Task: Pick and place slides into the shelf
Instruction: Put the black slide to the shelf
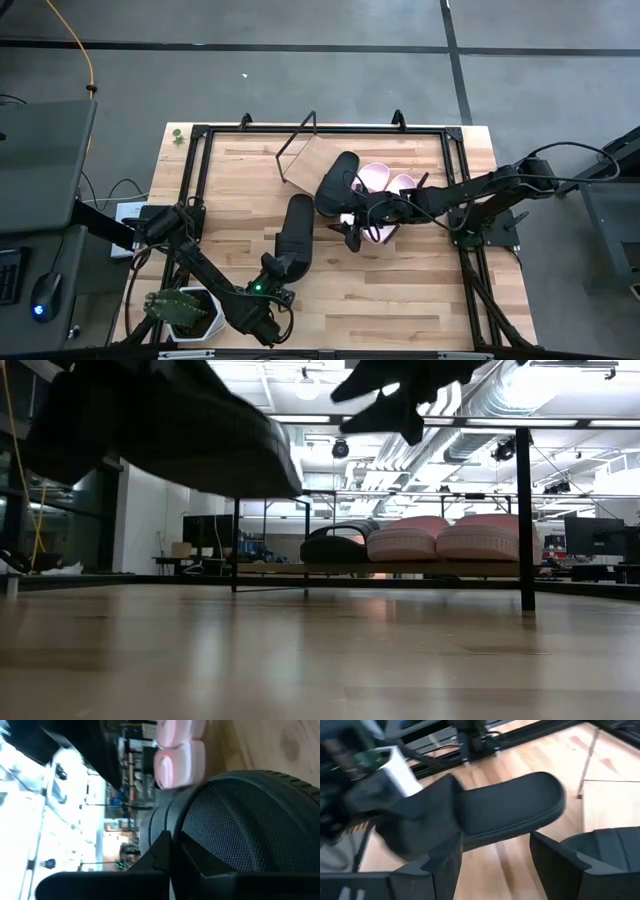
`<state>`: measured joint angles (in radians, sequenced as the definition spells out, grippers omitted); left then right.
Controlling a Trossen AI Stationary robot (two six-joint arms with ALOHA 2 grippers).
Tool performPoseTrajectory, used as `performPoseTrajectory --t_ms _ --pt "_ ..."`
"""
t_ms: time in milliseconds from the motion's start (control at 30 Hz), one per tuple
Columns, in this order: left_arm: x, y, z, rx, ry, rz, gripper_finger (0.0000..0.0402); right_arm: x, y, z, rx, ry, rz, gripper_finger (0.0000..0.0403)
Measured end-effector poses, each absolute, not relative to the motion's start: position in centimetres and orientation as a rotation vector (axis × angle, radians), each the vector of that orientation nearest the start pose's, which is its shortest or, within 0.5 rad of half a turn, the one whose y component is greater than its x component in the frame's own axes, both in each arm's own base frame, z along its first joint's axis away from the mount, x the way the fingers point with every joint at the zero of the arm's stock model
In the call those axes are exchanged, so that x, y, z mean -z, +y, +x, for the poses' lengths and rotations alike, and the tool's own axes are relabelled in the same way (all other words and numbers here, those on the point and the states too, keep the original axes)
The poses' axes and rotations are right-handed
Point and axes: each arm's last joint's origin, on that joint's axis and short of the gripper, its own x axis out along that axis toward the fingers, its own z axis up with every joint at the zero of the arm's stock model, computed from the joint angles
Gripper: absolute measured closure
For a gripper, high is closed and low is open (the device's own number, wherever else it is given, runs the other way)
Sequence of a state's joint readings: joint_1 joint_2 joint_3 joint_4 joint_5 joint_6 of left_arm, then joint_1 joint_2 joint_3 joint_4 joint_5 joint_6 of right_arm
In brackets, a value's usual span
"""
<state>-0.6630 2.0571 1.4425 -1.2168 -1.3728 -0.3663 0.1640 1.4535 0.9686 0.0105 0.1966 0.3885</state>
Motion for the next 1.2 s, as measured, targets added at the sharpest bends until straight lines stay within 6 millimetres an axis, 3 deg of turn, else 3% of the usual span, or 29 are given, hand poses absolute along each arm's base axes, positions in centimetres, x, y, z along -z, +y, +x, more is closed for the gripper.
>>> performPoseTrajectory --t_ms 300,500,967,1200 --pt "-17.9 -20.7 29.8 -0.650 0.760 1.289 0.0399 -24.0 2.3 33.2 0.190 0.480 0.339 0.0181" --pt "-18.8 -21.8 29.7 -0.643 0.713 1.300 0.0399 -23.8 1.2 33.8 0.153 0.453 0.363 0.0181" --pt "-19.2 -23.0 29.4 -0.617 0.682 1.308 0.0399 -24.8 1.5 34.3 0.022 0.361 0.373 0.0181" --pt "-19.1 -23.3 29.7 -0.602 0.690 1.313 0.0398 -23.5 1.7 34.8 0.013 0.412 0.401 0.0181"
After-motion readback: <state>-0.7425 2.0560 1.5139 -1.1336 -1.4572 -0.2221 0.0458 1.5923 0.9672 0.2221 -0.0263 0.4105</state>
